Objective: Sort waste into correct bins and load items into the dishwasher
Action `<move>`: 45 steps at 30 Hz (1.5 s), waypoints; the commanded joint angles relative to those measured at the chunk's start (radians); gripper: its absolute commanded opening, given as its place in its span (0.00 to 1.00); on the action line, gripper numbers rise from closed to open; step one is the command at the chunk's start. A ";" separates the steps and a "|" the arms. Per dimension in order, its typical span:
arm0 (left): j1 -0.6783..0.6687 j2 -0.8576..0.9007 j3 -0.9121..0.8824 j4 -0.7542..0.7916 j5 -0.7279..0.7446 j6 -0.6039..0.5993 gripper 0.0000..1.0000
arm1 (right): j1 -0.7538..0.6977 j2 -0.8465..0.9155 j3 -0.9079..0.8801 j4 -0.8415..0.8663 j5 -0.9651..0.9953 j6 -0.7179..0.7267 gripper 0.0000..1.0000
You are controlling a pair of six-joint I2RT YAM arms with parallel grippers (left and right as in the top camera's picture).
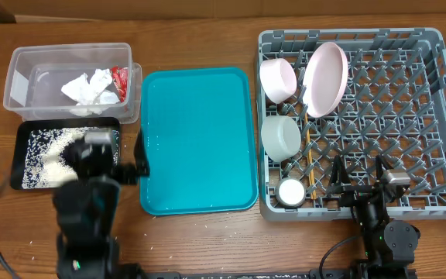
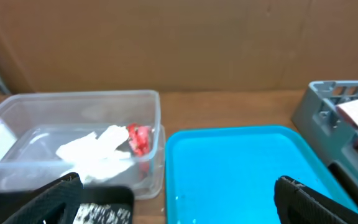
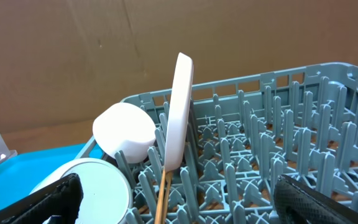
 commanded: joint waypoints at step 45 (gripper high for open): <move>-0.004 -0.507 -0.452 0.076 -0.041 0.018 1.00 | 0.006 -0.010 -0.011 0.004 0.002 -0.003 1.00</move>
